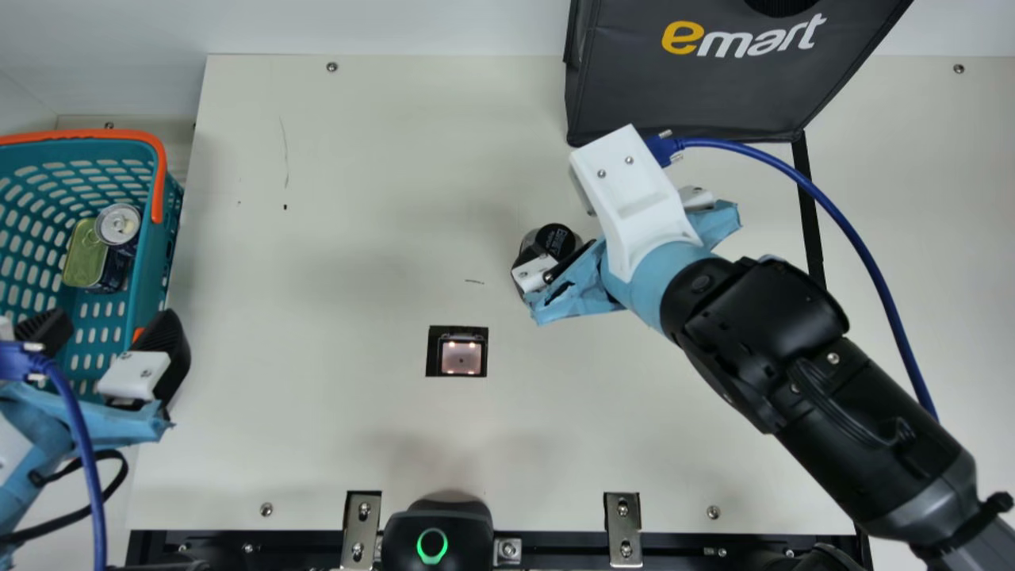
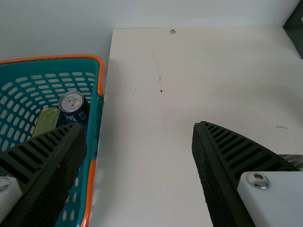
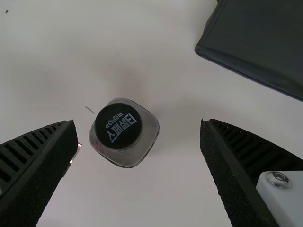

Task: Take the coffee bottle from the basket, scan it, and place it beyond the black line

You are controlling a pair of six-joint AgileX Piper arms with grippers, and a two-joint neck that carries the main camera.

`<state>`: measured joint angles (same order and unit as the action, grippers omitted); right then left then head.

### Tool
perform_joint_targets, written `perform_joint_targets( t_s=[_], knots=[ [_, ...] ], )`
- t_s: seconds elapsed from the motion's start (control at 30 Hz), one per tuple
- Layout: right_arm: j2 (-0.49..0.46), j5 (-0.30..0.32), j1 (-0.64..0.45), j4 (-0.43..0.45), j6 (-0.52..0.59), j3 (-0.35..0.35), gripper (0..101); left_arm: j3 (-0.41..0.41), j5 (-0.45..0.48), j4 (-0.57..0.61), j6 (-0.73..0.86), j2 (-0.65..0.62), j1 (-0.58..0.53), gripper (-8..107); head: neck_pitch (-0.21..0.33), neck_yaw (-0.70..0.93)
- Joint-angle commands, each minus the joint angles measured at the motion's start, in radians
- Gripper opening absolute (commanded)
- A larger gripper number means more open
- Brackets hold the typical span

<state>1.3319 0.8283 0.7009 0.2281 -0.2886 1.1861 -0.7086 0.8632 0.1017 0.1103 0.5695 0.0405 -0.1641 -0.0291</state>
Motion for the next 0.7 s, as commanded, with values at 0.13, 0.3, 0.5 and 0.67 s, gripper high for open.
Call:
perform_joint_targets(
  t_s=[0.13,0.3,0.5,0.67],
  knots=[
    [0.018,-0.007,0.019,0.005,-0.015,-0.002,91,0.0,0.0,0.0,0.0,0.0,0.0,90,0.026,0.002],
    [0.033,-0.017,0.032,0.01,-0.025,-0.009,91,0.0,0.0,0.0,0.0,0.0,0.0,90,0.026,0.002],
    [0.055,-0.03,0.04,0.013,-0.03,-0.013,91,0.0,0.0,0.0,0.0,0.0,0.0,90,0.026,0.002],
    [0.081,-0.048,0.039,0.016,-0.035,-0.014,91,0.0,0.0,0.0,0.0,0.0,0.0,90,0.026,0.002]
  ],
)
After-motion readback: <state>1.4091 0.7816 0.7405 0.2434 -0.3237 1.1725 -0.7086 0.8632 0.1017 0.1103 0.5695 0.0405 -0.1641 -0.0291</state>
